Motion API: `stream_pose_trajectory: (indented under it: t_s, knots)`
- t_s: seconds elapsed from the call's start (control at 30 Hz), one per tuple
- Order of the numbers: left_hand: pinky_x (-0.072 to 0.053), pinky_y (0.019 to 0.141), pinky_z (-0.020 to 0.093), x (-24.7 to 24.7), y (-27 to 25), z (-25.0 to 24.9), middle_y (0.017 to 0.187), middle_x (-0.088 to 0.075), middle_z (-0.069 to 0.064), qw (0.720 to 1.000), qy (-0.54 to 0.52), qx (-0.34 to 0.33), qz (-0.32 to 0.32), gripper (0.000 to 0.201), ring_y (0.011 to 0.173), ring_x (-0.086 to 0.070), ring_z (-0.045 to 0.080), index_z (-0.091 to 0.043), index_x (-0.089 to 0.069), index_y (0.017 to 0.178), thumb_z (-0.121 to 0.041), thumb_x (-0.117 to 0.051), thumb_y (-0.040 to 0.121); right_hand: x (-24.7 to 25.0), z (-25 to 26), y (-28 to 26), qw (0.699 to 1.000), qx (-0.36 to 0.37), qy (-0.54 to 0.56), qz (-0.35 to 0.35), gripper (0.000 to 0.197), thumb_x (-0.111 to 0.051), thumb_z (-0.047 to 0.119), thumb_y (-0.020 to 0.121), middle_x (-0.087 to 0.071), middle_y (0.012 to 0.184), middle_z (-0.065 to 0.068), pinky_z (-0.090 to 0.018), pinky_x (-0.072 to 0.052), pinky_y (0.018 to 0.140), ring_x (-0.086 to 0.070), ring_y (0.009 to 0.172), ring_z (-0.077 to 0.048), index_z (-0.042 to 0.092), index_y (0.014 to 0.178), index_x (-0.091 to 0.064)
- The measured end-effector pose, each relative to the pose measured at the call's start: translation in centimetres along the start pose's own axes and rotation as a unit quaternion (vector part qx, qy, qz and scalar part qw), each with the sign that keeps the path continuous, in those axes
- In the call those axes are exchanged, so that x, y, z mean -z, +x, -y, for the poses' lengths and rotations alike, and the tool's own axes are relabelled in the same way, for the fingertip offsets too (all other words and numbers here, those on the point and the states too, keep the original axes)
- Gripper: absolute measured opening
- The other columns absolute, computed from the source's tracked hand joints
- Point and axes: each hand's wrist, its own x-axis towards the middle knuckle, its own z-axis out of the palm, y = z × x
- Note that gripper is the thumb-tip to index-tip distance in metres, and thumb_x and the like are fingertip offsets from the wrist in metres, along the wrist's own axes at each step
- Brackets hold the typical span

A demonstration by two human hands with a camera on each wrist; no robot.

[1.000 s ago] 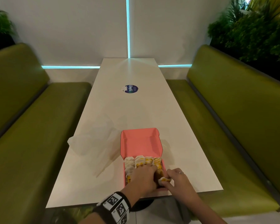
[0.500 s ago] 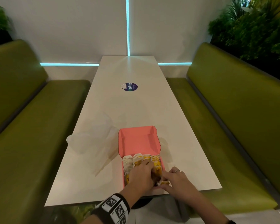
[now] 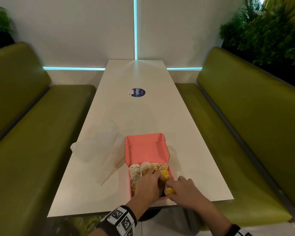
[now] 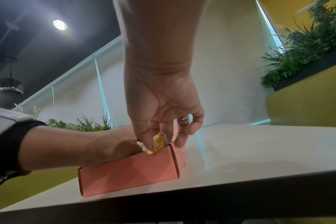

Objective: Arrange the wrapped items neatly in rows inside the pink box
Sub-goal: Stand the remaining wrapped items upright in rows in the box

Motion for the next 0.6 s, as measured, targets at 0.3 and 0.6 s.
stream_pose_trajectory:
  t_s: [0.3, 0.6]
  knots:
    - [-0.044, 0.073, 0.024, -0.1, -0.1, 0.2, 0.126, -0.048, -0.004, 1.0, -0.003, -0.012, -0.01, 0.033, 0.104, -0.052, 0.016, -0.021, -0.05, 0.114, -0.031, -0.06, 0.084, -0.1, -0.2, 0.8, 0.991, 0.006, 0.103, -0.09, 0.027, -0.052, 0.032, 0.092, -0.05, 0.116, 0.002, -0.03, -0.043, 0.094, -0.05, 0.105, -0.016, 0.022, 0.114, -0.064]
    - [-0.04, 0.074, 0.02, -0.3, -0.1, 0.6, 0.126, -0.05, -0.007, 0.999, -0.027, -0.023, -0.032, 0.035, 0.106, -0.051, 0.014, -0.023, -0.052, 0.115, -0.028, -0.061, 0.082, 0.1, -0.5, 1.8, 0.99, 0.009, 0.119, -0.079, 0.018, -0.059, 0.023, 0.087, -0.046, 0.102, 0.003, -0.027, -0.05, 0.081, -0.05, 0.086, -0.012, 0.016, 0.102, -0.067]
